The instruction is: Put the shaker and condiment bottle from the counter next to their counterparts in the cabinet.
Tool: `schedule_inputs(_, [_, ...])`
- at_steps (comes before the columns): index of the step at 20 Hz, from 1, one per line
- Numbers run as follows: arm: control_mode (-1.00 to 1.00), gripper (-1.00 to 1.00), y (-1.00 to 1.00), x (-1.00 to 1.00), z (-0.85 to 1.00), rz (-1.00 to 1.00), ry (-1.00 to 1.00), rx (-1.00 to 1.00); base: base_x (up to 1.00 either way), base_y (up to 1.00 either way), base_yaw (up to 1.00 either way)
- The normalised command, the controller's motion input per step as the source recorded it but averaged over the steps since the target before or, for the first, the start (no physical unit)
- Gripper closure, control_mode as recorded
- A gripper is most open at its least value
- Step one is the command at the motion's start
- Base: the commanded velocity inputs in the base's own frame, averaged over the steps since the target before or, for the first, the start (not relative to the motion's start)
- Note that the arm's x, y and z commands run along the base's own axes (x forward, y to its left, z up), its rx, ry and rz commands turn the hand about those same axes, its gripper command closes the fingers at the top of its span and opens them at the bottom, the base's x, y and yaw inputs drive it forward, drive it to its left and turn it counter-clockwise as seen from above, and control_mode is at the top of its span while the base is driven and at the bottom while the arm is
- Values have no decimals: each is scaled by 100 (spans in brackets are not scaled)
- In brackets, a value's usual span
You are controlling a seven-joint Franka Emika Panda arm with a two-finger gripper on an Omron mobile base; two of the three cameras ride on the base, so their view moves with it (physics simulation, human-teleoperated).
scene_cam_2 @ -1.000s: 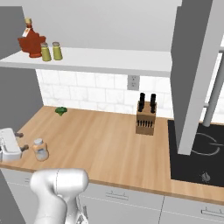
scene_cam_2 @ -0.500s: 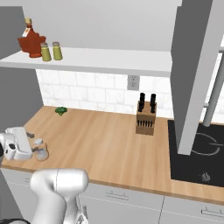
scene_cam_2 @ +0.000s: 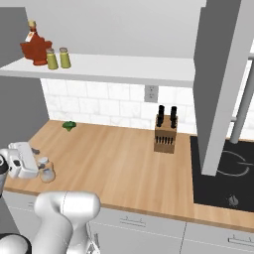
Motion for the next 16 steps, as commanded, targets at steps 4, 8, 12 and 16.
schedule_inputs(4, [-100,-100,0,1,-12,0,0,0,0,0,0])
schedule_inputs(8, [-100,-100,-6,14,-44,0,3,-16,0,0,0])
schedule_inputs(12, [-100,-100,0,6,-14,0,1,-4,0,0,0])
schedule_inputs(16, [-100,-100,4,5,0,0,0,0,0,0,0])
